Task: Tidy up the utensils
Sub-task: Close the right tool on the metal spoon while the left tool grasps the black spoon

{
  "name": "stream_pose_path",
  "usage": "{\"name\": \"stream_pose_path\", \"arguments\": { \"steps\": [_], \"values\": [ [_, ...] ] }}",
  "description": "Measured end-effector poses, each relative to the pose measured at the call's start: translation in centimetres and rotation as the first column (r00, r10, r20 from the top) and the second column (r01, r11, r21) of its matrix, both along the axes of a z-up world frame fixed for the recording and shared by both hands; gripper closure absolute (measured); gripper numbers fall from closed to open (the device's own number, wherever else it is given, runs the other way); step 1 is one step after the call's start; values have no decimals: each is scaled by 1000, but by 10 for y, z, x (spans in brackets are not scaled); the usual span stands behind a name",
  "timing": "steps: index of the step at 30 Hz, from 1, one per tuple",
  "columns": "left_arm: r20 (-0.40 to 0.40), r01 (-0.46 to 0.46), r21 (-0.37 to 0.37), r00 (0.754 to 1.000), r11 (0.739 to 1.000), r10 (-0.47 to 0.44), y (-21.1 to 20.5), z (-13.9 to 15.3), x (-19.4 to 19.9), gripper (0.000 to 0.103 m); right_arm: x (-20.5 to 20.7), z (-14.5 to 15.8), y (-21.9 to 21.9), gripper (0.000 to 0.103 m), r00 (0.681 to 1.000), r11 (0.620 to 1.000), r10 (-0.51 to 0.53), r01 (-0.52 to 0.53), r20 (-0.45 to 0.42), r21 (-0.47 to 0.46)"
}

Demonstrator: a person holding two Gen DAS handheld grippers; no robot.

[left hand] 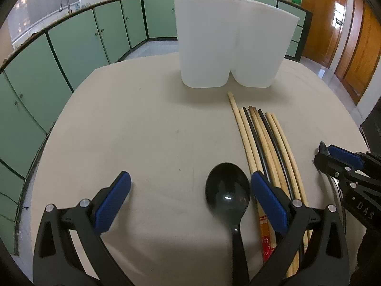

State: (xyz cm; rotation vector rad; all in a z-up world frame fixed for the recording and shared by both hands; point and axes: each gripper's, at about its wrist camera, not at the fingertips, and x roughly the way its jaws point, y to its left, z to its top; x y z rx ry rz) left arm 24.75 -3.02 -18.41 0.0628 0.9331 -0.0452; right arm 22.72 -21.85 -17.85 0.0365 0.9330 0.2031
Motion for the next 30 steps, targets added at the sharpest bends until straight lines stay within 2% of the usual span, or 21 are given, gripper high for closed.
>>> {"name": "stream_pose_path", "arguments": {
  "steps": [3,4,12,15,20,27,30],
  "values": [
    [-12,1,-24,1000,1000,-2,0,-2,2,11,-1,0,-1,74,1000,1000,3,-3,3,1],
    [-15,8,-31,1000,999,-8,2,-3,2,20,-1,0,-1,74,1000,1000,4,-4,4,0],
    [-9,21,-41,1000,999,-21,0,-1,0,33,-1,1,-1,74,1000,1000,6,-6,-1,-4],
    [-4,27,-60,1000,998,-27,1,-1,0,41,1,1,0,74,1000,1000,3,-3,-9,1],
    [6,48,-109,999,993,-48,2,4,-5,68,5,1,2,74,1000,1000,4,-4,-24,-14],
    [27,67,-148,998,987,-64,5,6,-10,69,6,-1,5,75,1000,1000,-3,2,-16,-17],
    [83,76,-150,994,986,-64,9,12,-18,69,-2,5,0,75,999,999,-5,3,43,41]
  ]
}}
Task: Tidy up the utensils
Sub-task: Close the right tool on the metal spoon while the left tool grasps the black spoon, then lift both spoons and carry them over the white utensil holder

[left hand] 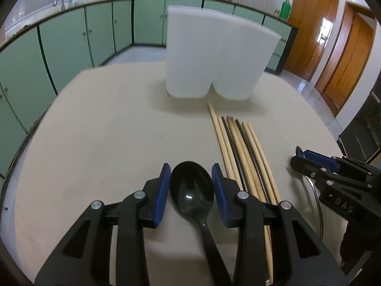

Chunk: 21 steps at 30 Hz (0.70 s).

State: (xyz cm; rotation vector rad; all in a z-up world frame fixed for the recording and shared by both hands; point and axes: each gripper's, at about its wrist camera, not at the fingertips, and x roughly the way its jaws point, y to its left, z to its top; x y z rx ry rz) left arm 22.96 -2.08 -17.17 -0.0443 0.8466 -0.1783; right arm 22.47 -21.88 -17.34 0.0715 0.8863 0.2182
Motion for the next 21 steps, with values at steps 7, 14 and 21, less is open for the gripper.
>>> {"name": "stream_pose_path", "arguments": {
  "steps": [7,14,21],
  "values": [
    [188,-6,-19,982,1000,9,8,29,-22,69,-18,24,-8,75,987,997,24,-36,157,72],
    [297,5,1,955,1000,-5,0,56,-27,69,-18,46,-11,75,969,990,38,-70,246,123],
    [401,13,-43,916,999,6,1,101,-10,69,-9,89,-19,75,936,982,39,-101,350,160]
  ]
}}
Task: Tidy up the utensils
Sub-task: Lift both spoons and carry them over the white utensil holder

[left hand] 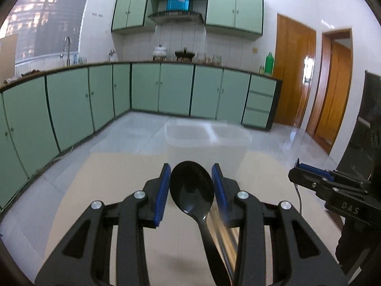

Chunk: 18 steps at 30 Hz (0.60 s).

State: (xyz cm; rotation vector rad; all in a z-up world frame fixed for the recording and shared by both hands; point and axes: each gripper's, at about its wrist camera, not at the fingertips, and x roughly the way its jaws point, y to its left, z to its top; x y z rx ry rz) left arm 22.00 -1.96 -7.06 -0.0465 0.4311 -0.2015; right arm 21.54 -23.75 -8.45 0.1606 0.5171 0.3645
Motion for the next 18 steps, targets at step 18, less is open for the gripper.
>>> {"name": "stream_pose_path", "arguments": {
  "steps": [18],
  "values": [
    [249,-69,29,967,997,59,-31,70,132,69,127,89,10,75,963,995,-93,95,252,4]
  ]
}}
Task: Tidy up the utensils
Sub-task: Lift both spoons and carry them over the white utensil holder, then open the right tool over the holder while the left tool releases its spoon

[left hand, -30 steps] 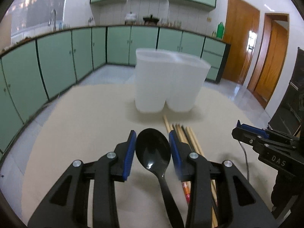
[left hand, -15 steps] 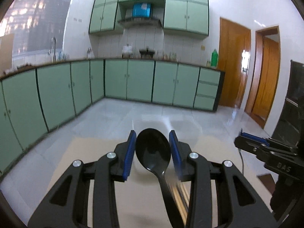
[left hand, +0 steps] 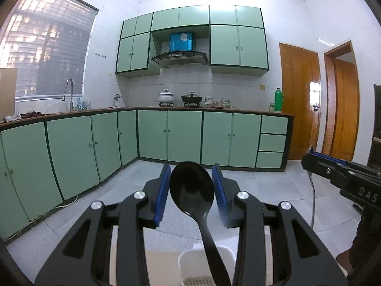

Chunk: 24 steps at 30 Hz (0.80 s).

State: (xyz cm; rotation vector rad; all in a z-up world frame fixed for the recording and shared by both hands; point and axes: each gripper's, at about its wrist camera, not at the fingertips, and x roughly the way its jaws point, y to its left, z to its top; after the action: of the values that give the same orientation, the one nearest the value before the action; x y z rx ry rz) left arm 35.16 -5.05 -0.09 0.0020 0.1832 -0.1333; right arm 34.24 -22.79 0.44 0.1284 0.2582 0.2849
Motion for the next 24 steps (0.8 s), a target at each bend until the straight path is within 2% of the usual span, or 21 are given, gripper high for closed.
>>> {"name": "stream_pose_path", "arguments": {
  "steps": [4,7,14,17,24],
  "values": [
    [-2,-6,28,1000,1000,6,-3,-15,14,69,28,-15,8,75,1000,1000,-24,24,-6,-5],
    [-26,-7,16,1000,1000,7,1,-27,18,69,37,-28,8,75,999,1000,-30,30,-20,-9],
    [-61,12,16,998,1000,-11,5,-44,13,68,37,-46,20,74,997,999,11,-14,-71,-41],
    [-65,15,11,998,1000,-14,9,-44,8,60,32,-49,21,72,997,999,17,-20,-81,-39],
    [-59,3,1,998,1000,-3,18,-32,-11,55,12,-42,6,62,996,1000,-11,8,-91,-29]
  ]
}}
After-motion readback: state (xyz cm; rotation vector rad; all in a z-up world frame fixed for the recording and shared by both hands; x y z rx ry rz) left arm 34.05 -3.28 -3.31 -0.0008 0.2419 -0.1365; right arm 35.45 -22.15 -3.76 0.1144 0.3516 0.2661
